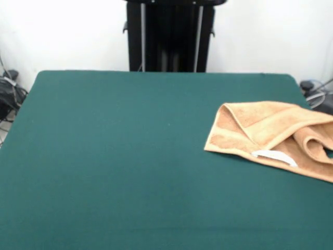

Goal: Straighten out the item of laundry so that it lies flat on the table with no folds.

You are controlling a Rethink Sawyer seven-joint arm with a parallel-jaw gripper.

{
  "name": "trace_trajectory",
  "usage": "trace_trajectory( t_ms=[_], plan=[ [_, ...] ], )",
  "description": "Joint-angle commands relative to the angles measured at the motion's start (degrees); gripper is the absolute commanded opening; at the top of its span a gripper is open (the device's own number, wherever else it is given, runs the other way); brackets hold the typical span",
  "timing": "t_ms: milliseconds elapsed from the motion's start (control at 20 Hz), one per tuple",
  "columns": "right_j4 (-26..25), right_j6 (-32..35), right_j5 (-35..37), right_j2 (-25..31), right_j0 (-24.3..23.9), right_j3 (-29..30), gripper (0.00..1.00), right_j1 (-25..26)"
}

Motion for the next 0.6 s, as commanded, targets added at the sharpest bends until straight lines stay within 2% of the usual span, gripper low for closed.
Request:
trace_trajectory(
  t_ms=[50, 200, 400, 600],
  plan=[
    [3.8, -13.2, -9.4, 6.5, -9.3, 17.5, 0.0, 3.2],
    [3.4, -14.5, -10.1, 9.5, -12.0, 18.4, 0.0, 3.6],
    [-1.6, -15.7, -12.4, 10.8, -15.5, 18.4, 0.0, 6.9],
    [-2.4, -17.4, -12.4, 12.8, -18.0, 19.2, 0.0, 7.2]
  ],
)
